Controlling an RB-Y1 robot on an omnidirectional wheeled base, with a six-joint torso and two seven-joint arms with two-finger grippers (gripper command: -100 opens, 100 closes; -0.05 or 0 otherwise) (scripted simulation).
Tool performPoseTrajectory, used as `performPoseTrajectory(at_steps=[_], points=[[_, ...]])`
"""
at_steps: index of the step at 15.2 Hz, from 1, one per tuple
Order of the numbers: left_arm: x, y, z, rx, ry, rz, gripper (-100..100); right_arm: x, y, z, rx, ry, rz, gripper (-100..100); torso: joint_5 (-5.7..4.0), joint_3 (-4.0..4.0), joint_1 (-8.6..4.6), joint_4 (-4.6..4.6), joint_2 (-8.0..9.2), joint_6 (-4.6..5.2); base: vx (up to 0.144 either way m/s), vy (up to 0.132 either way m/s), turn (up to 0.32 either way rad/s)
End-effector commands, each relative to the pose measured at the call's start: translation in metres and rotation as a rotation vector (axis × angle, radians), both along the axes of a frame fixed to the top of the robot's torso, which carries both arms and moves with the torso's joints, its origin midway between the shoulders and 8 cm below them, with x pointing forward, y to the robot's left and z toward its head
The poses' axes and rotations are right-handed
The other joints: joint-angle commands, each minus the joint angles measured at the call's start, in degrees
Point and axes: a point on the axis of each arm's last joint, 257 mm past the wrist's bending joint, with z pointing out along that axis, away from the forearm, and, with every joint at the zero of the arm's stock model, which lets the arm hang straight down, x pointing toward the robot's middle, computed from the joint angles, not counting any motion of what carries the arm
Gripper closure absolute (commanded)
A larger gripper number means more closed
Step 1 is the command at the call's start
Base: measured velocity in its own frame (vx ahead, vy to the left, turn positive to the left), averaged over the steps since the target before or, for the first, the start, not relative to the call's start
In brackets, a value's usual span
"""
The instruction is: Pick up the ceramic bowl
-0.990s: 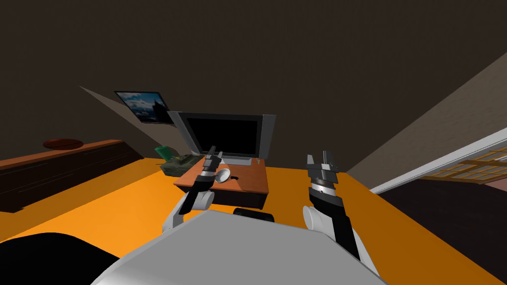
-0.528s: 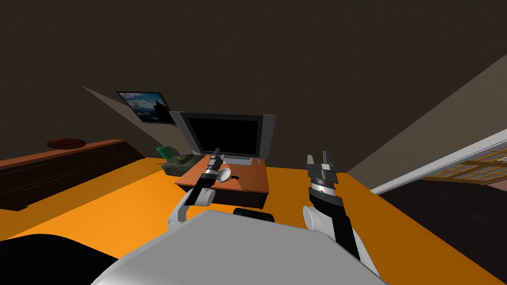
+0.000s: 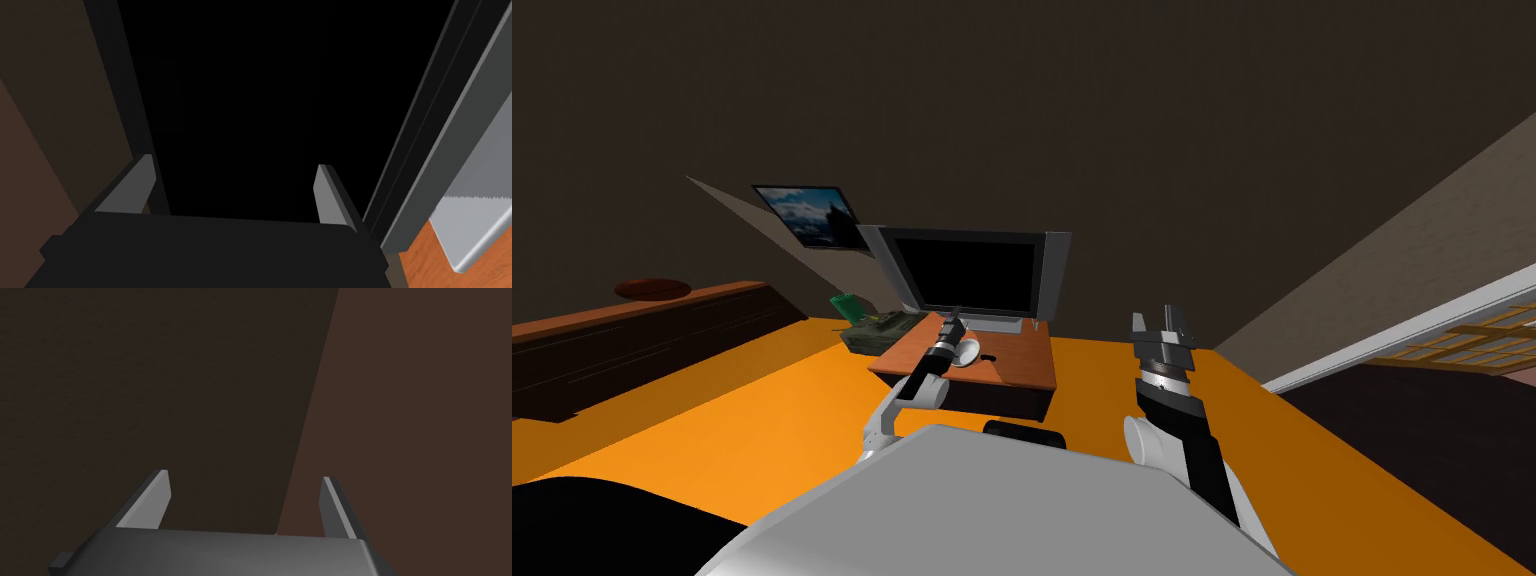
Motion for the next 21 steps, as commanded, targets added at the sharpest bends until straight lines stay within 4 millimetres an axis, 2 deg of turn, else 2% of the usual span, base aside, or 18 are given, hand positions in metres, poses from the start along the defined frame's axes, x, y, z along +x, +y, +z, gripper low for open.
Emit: performPoseTrajectory(at_steps=[1, 4, 5, 6, 8, 9, 11, 12, 14, 15, 17, 18, 20, 21], points=[[0.008, 0.006, -0.023, -0.016, 0.068, 0.009, -100, 0.000, 0.000, 0.000, 0.000, 0.000, 0.000, 0, 0.00, 0.00, 0.00, 0.00, 0.00, 0.00, -0.006, 0.012, 0.006], [0.014, 0.011, -0.048, -0.033, 0.146, 0.019, -100, 0.000, 0.000, 0.000, 0.000, 0.000, 0.000, 0, 0.01, -0.01, 0.01, 0.00, -0.01, 0.01, -0.008, 0.013, 0.010], [0.014, 0.011, -0.051, -0.033, 0.154, 0.020, -100, 0.000, 0.000, 0.000, 0.000, 0.000, 0.000, 0, 0.00, -0.01, 0.02, 0.00, -0.01, 0.00, -0.005, 0.009, 0.002], [0.019, 0.015, -0.066, -0.047, 0.195, 0.027, -100, 0.000, 0.000, 0.000, 0.000, 0.000, 0.000, 0, 0.00, 0.00, 0.00, 0.00, -0.01, -0.01, -0.005, 0.010, 0.011], [0.019, 0.016, -0.073, -0.050, 0.222, 0.030, -100, 0.000, 0.000, 0.000, 0.000, 0.000, 0.000, 0, 0.00, -0.01, 0.00, -0.01, -0.01, 0.00, -0.004, 0.009, 0.006], [0.023, 0.020, -0.090, -0.066, 0.269, 0.038, -100, 0.000, 0.000, 0.000, 0.000, 0.000, 0.000, 0, 0.00, -0.01, -0.01, 0.00, -0.02, 0.00, -0.005, 0.010, 0.008], [0.027, 0.023, -0.107, -0.082, 0.322, 0.046, -100, 0.000, 0.000, 0.000, 0.000, 0.000, 0.000, 0, 0.00, -0.01, 0.01, -0.01, -0.02, -0.01, -0.004, 0.014, 0.010], [0.025, 0.024, -0.116, -0.085, 0.350, 0.050, -100, 0.000, 0.000, 0.000, 0.000, 0.000, 0.000, 0, 0.00, -0.01, 0.02, -0.01, -0.02, 0.00, -0.004, 0.016, 0.008], [0.025, 0.024, -0.118, -0.087, 0.360, 0.052, -100, 0.000, 0.000, 0.000, 0.000, 0.000, 0.000, 0, 0.00, -0.01, 0.00, -0.01, -0.02, -0.01, -0.003, 0.008, -0.002], [0.027, 0.027, -0.136, -0.104, 0.410, 0.060, -100, 0.000, 0.000, 0.000, 0.000, 0.000, 0.000, 0, -0.01, -0.01, -0.02, 0.00, -0.02, 0.00, -0.002, 0.008, 0.011], [0.026, 0.028, -0.141, -0.106, 0.429, 0.063, -100, 0.000, 0.000, 0.000, 0.000, 0.000, 0.000, 0, 0.00, -0.02, -0.01, -0.01, -0.03, -0.01, -0.001, 0.008, 0.003], [0.028, 0.030, -0.156, -0.123, 0.473, 0.071, -100, 0.000, 0.000, 0.000, 0.000, 0.000, 0.000, 0, -0.01, -0.01, -0.02, -0.01, -0.02, 0.00, 0.000, 0.012, 0.010], [0.026, 0.031, -0.162, -0.126, 0.498, 0.074, -100, 0.000, 0.000, 0.000, 0.000, 0.000, 0.000, 0, 0.00, -0.02, 0.00, -0.01, -0.04, 0.00, 0.000, 0.012, 0.004], [0.027, 0.033, -0.177, -0.143, 0.541, 0.082, -100, 0.000, 0.000, 0.000, 0.000, 0.000, 0.000, 0, 0.00, -0.02, 0.00, -0.01, -0.04, 0.00, 0.001, 0.012, 0.008]])
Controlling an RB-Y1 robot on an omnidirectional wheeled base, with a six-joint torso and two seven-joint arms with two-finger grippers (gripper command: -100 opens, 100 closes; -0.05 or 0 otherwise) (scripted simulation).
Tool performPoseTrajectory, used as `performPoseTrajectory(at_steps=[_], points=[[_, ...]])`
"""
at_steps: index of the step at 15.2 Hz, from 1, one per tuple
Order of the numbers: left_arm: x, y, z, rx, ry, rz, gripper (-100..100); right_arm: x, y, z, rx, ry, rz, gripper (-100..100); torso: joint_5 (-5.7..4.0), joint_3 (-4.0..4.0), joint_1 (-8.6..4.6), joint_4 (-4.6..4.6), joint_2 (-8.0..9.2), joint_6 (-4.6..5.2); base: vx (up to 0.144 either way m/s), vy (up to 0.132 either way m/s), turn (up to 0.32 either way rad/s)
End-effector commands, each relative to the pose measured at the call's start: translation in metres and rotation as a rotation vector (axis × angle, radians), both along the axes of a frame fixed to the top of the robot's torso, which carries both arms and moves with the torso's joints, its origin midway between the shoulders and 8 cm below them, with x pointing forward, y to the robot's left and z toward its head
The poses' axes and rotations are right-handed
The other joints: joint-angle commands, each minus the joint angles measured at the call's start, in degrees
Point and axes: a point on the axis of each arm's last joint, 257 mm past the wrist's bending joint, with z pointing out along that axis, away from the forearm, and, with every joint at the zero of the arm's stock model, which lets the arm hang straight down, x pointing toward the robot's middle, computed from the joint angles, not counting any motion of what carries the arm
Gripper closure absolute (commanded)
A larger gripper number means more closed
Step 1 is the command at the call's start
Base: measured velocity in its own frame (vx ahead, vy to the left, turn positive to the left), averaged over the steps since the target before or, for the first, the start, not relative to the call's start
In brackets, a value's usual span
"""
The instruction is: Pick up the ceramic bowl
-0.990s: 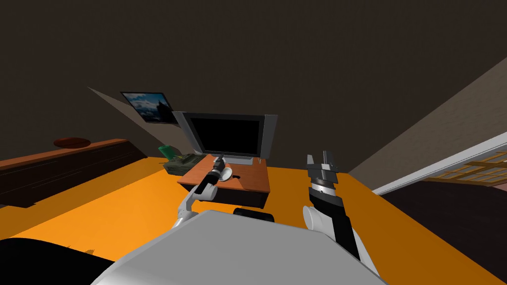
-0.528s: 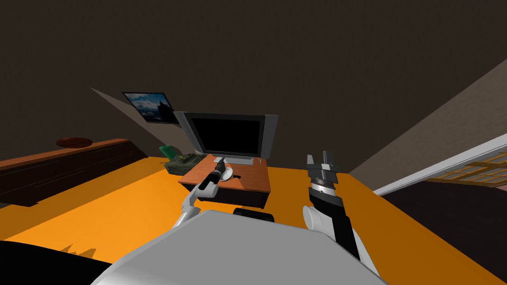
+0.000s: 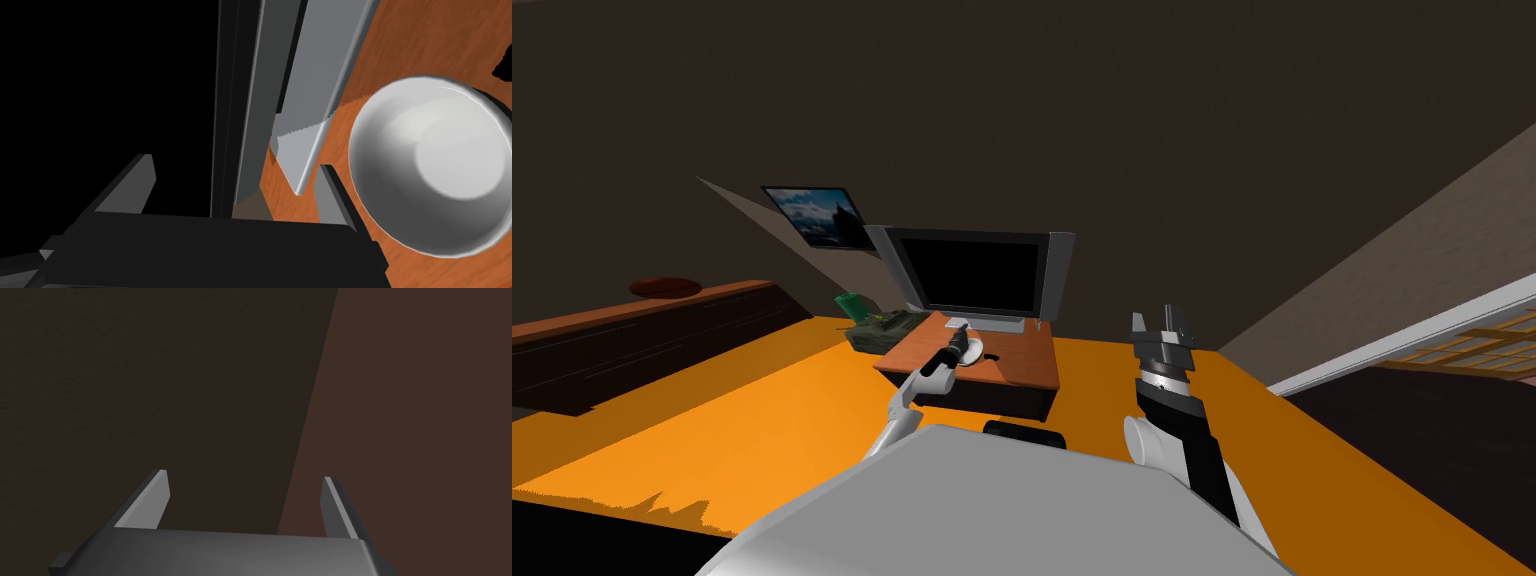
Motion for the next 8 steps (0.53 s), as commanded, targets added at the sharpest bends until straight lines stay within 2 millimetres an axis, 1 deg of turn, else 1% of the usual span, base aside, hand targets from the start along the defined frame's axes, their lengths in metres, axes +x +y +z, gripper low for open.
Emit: performPoseTrajectory(at_steps=[1, 2, 3, 5, 6, 7, 8], points=[[-0.003, 0.001, -0.016, -0.015, 0.055, 0.009, -100, 0.000, 0.000, 0.000, 0.000, 0.000, 0.000, 0, 0.00, 0.00, 0.00, 0.00, 0.00, 0.00, 0.002, 0.013, 0.005], [-0.004, 0.001, -0.018, -0.017, 0.065, 0.010, -100, 0.000, 0.000, 0.000, 0.000, 0.000, 0.000, 0, 0.00, 0.00, 0.00, 0.00, 0.00, -0.01, 0.002, 0.009, 0.002], [-0.004, 0.003, -0.033, -0.034, 0.109, 0.020, -100, 0.000, 0.000, 0.000, 0.000, 0.000, 0.000, 0, -0.01, 0.00, -0.01, 0.00, 0.00, 0.00, 0.003, 0.012, 0.007], [-0.007, 0.003, -0.038, -0.037, 0.132, 0.022, -100, 0.000, 0.000, 0.000, 0.000, 0.000, 0.000, 0, 0.00, 0.00, 0.00, 0.00, 0.00, -0.01, 0.003, 0.012, 0.004], [-0.007, 0.004, -0.052, -0.055, 0.178, 0.032, -100, 0.000, 0.000, 0.000, 0.000, 0.000, 0.000, 0, 0.00, 0.00, -0.01, 0.00, 0.00, 0.00, 0.004, 0.011, 0.004], [-0.010, 0.004, -0.057, -0.057, 0.198, 0.034, -100, 0.000, 0.000, 0.000, 0.000, 0.000, 0.000, 0, 0.00, 0.00, 0.00, 0.00, -0.01, 0.00, 0.004, 0.012, 0.006], [-0.010, 0.004, -0.058, -0.057, 0.199, 0.034, -100, 0.000, 0.000, 0.000, 0.000, 0.000, 0.000, 0, 0.00, -0.01, 0.00, 0.00, -0.01, 0.00, 0.003, 0.010, 0.001]])
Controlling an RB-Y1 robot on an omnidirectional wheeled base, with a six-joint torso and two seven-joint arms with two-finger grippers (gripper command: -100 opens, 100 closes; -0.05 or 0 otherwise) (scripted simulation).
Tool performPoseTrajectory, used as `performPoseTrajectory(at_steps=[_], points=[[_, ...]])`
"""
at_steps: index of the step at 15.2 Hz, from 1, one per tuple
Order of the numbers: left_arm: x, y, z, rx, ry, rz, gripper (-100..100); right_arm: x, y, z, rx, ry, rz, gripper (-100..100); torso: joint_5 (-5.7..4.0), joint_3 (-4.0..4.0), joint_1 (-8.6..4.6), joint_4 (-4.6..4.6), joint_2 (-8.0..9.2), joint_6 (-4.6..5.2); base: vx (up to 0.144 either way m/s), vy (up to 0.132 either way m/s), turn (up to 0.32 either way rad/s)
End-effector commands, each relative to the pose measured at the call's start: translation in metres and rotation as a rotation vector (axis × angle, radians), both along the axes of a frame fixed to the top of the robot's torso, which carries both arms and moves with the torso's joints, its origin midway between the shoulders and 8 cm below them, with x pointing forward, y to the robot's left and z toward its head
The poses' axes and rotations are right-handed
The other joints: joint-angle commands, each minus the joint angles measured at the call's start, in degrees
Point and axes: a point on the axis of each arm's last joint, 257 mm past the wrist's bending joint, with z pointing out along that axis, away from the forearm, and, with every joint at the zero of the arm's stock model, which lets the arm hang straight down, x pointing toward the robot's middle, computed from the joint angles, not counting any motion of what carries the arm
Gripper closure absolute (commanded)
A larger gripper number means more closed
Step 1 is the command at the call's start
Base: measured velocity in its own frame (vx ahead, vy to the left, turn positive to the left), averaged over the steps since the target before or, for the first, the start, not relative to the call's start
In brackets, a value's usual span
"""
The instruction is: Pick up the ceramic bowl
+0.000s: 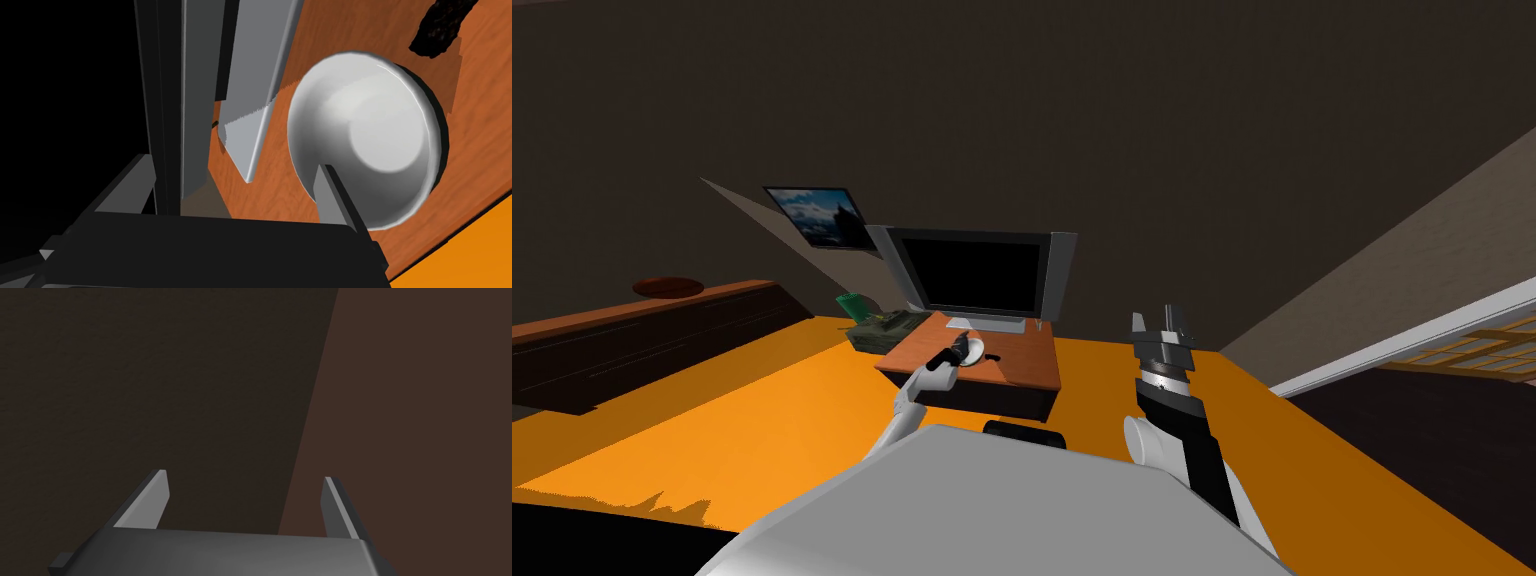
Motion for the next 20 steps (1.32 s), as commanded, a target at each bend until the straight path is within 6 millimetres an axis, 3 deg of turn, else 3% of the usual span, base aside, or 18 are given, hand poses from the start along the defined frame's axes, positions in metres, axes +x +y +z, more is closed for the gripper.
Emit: performPoseTrajectory(at_steps=[1, 3, 4, 9, 20], points=[[-0.002, 0.000, -0.018, -0.022, 0.062, 0.013, -100, 0.000, 0.000, 0.000, 0.000, 0.000, 0.000, 0, 0.00, 0.00, 0.00, 0.00, 0.00, 0.00, 0.006, 0.014, 0.007], [-0.006, 0.000, -0.022, -0.024, 0.082, 0.014, -100, 0.000, 0.000, 0.000, 0.000, 0.000, 0.000, 0, 0.00, -0.01, 0.01, 0.00, -0.01, 0.00, 0.006, 0.014, 0.002], [-0.008, 0.000, -0.036, -0.042, 0.129, 0.024, -100, 0.000, 0.000, 0.000, 0.000, 0.000, 0.000, 0, 0.00, 0.00, 0.01, 0.00, -0.01, 0.00, 0.007, 0.012, 0.005], [-0.019, -0.002, -0.066, -0.081, 0.246, 0.046, -100, 0.000, 0.000, 0.000, 0.000, 0.000, 0.000, 0, 0.00, -0.02, 0.02, -0.01, -0.03, 0.00, 0.011, 0.016, 0.003], [-0.049, -0.012, -0.113, -0.154, 0.476, 0.083, -100, 0.000, 0.000, 0.000, 0.000, 0.000, 0.000, 0, 0.00, -0.04, 0.02, -0.02, -0.08, 0.00, 0.017, 0.015, 0.001]])
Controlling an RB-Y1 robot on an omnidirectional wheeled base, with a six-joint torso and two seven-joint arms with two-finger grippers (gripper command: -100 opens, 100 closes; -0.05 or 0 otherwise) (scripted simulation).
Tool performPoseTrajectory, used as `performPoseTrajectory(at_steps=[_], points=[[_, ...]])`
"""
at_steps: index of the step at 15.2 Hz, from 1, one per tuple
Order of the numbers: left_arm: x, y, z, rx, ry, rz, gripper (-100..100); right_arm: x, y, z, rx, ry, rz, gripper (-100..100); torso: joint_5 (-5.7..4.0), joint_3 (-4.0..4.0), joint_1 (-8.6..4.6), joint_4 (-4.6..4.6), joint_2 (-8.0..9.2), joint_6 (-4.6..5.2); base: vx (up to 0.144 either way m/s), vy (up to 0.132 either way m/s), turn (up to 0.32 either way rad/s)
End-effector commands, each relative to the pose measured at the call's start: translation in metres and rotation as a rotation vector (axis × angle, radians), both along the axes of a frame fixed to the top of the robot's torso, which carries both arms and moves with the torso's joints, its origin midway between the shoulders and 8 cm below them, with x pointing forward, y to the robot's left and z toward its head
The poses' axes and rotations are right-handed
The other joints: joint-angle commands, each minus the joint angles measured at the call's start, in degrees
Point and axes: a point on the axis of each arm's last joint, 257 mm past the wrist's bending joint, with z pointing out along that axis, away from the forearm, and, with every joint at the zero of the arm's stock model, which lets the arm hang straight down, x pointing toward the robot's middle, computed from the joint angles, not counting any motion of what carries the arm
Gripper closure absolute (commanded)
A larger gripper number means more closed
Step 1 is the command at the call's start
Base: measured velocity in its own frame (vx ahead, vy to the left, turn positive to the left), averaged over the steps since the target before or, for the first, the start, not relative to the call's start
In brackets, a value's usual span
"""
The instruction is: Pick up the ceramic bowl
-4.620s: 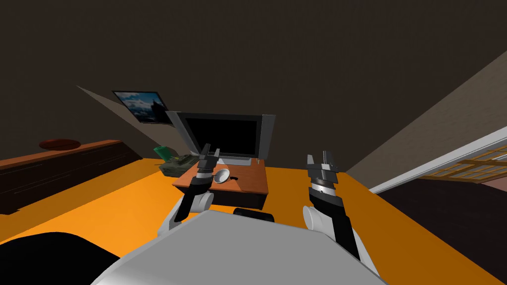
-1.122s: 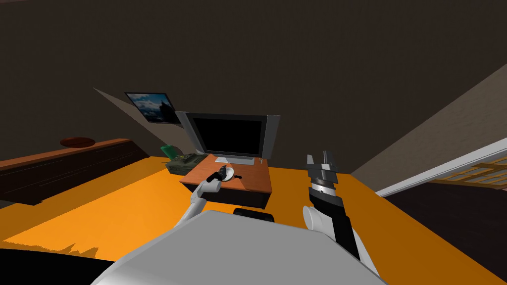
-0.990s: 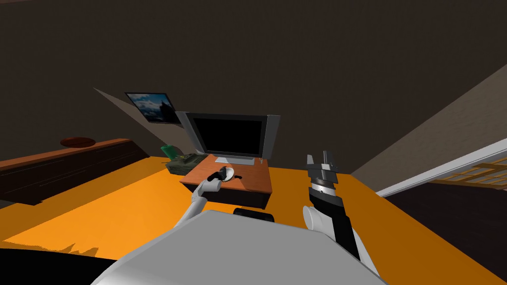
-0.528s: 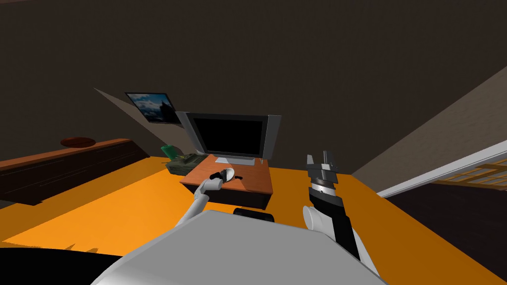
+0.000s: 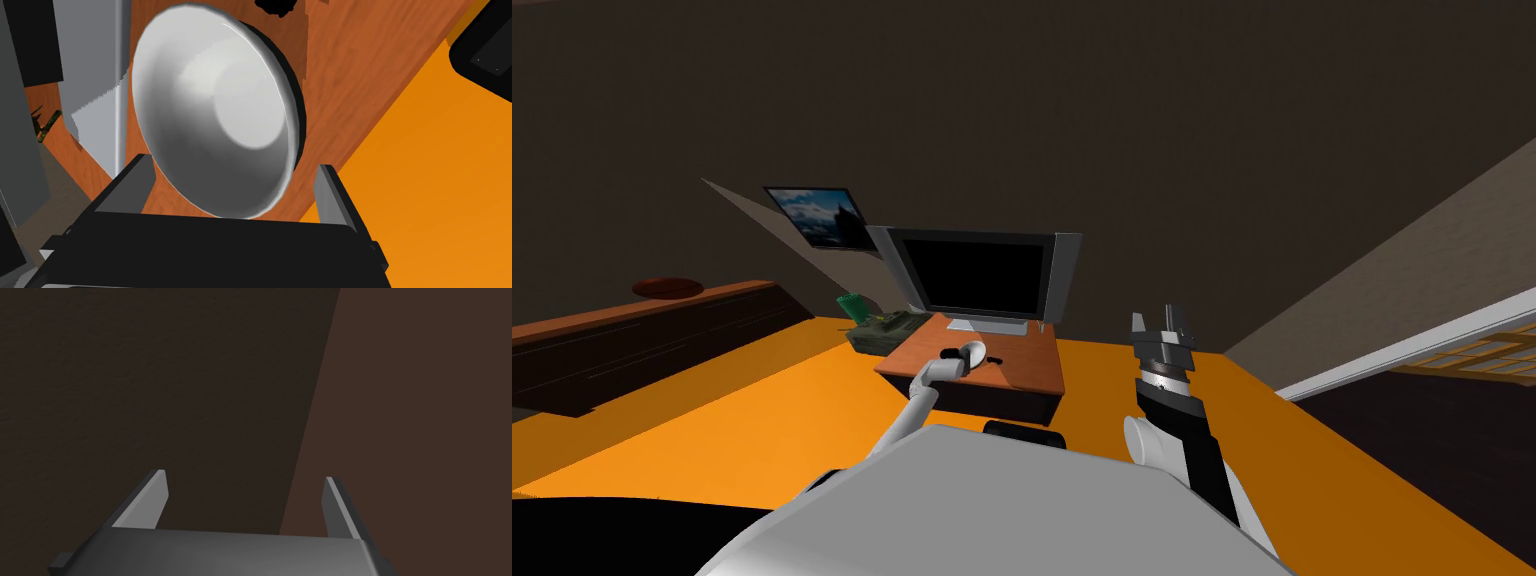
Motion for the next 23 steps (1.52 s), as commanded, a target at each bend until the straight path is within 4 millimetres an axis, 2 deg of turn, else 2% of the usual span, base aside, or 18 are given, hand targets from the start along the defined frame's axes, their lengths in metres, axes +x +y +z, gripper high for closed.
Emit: performPoseTrajectory(at_steps=[1, 4, 13, 15, 21, 22, 23], points=[[-0.006, -0.003, -0.008, -0.013, 0.042, 0.006, -100, 0.000, 0.000, 0.000, 0.000, 0.000, 0.000, 0, 0.00, 0.00, 0.00, 0.00, 0.00, 0.00, 0.023, 0.015, 0.000], [-0.018, -0.009, -0.022, -0.042, 0.127, 0.020, -100, 0.000, 0.000, 0.000, 0.000, 0.000, 0.000, 0, 0.00, -0.01, 0.01, 0.00, -0.02, 0.00, 0.029, 0.020, -0.002], [-0.043, -0.023, -0.042, -0.098, 0.289, 0.043, -100, 0.000, 0.000, 0.000, 0.000, 0.000, 0.000, 0, 0.00, -0.05, 0.00, -0.02, -0.08, 0.00, 0.037, 0.020, -0.004], [-0.041, -0.022, -0.041, -0.095, 0.280, 0.042, -100, 0.000, 0.000, 0.000, 0.000, 0.000, 0.000, 0, 0.00, -0.03, -0.01, -0.01, -0.04, 0.00, 0.010, 0.006, 0.000], [-0.052, -0.028, -0.064, -0.096, 0.284, 0.040, -100, 0.000, 0.000, 0.000, 0.000, 0.000, 0.000, 0, -0.02, 0.05, -0.09, 0.01, 0.10, -0.01, 0.002, -0.003, 0.009], [-0.052, -0.026, -0.061, -0.096, 0.286, 0.041, -100, 0.000, 0.000, 0.000, 0.000, 0.000, 0.000, 0, -0.01, 0.06, -0.09, 0.02, 0.11, 0.00, 0.000, 0.000, 0.000], [-0.052, -0.026, -0.062, -0.096, 0.284, 0.040, 100, 0.000, 0.000, 0.000, 0.000, 0.000, 0.000, 0, -0.02, 0.06, -0.08, 0.02, 0.11, 0.00, 0.000, 0.000, 0.000]])
